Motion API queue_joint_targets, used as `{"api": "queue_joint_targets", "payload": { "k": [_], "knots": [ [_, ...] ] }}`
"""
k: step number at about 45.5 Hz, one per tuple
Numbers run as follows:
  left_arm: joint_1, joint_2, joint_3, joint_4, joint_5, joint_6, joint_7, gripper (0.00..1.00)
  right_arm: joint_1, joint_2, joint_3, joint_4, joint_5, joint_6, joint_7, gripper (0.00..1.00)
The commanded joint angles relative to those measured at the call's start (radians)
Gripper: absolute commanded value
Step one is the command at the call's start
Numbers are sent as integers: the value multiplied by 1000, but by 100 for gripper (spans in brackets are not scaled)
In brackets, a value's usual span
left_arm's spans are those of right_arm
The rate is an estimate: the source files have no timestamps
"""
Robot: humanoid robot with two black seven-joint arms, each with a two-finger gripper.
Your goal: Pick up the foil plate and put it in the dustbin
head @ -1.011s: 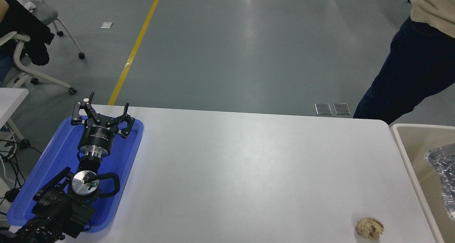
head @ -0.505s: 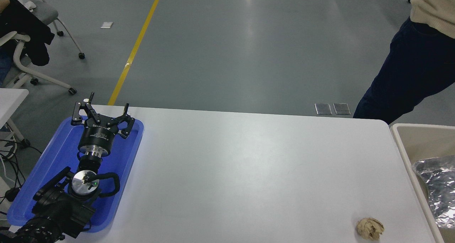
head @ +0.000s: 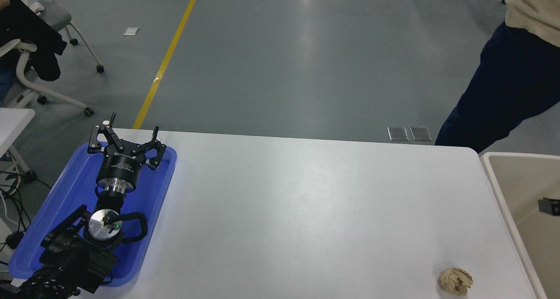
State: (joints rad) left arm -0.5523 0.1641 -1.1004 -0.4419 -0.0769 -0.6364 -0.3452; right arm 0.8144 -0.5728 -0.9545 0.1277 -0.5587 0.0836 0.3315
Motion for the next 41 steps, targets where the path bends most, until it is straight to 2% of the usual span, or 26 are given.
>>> {"api": "queue_joint_targets", "payload": {
  "k": [1, 6, 12, 19, 31, 41],
  "knots": [
    [-2, 0, 1, 0, 0, 0, 0, 100, 196, -42, 14, 214, 0, 68, -5, 100],
    [0, 0, 1, 0, 0, 0, 2, 100, 359, -102, 3, 433, -13, 102, -17, 100],
    [-2, 0, 1, 0, 0, 0, 2, 100, 546, -165, -29, 683, -49, 149, -60, 100],
    [-2, 0, 1, 0, 0, -2, 2, 100, 744, -183, -111, 920, -90, 194, -83, 100],
    [-2, 0, 1, 0, 0, -2, 2, 100, 1031, -101, -271, 1161, -66, 263, -83, 100],
    [0, 0, 1, 0, 0, -2, 3, 100, 1186, 36, -316, 1262, 100, 320, -83, 100]
  ]
}}
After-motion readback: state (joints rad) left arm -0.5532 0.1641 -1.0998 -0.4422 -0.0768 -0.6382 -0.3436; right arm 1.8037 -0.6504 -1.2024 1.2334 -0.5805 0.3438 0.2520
